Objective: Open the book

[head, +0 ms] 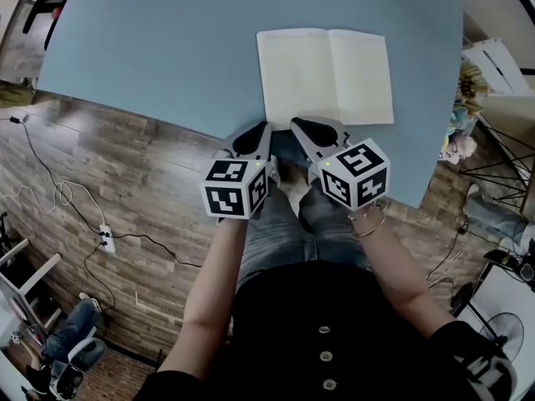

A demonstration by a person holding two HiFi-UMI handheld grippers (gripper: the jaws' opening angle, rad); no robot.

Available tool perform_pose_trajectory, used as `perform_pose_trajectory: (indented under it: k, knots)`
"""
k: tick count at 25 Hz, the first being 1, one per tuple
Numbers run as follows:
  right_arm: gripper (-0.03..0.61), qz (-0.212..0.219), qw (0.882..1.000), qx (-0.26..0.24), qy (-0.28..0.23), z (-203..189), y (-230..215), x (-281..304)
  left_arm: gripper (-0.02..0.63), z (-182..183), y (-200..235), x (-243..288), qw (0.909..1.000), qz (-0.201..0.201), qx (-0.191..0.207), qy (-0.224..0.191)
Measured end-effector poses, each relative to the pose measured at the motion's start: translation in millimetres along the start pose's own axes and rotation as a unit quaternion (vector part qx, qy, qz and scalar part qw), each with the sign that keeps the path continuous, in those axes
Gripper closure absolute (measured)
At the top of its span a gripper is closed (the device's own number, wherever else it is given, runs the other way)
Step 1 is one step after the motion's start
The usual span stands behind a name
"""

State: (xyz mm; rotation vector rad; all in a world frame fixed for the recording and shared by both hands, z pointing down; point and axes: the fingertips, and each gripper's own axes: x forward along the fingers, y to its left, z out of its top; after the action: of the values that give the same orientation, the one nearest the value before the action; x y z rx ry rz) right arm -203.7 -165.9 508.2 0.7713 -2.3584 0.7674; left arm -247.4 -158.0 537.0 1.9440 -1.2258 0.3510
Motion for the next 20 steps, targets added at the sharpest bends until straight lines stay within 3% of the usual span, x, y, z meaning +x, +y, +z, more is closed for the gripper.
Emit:
perform_pose_trajectory:
  k: [9, 20]
  knots:
    - [0.576, -0.004, 1.0, 0.005, 0.005, -6.7, 2.2, 0.8, 0.6, -2.7, 1.4, 1.9, 0.9997, 0.014, 0.015, 0.014]
    - [0.575, -0.017, 1.0, 0.005, -0.008, -6.3, -5.6, -8.8, 0.597, -2.3, -0.7, 2.2, 0.9998, 0.0, 0.018, 0.01]
